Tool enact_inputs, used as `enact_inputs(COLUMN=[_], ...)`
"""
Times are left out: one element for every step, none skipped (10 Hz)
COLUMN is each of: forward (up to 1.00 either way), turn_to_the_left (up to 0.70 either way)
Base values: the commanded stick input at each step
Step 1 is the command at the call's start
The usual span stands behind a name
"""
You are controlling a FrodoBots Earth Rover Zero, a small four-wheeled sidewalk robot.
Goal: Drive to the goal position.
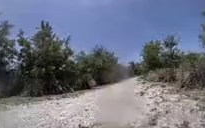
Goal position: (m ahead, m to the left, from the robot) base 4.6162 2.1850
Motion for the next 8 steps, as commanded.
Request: enact_inputs(forward=[0.30,0.30,0.30,0.30,0.30,0.30,0.30,0.30], turn_to_the_left=[0.00,0.00,0.00,0.00,0.00,0.00,0.00,0.00])
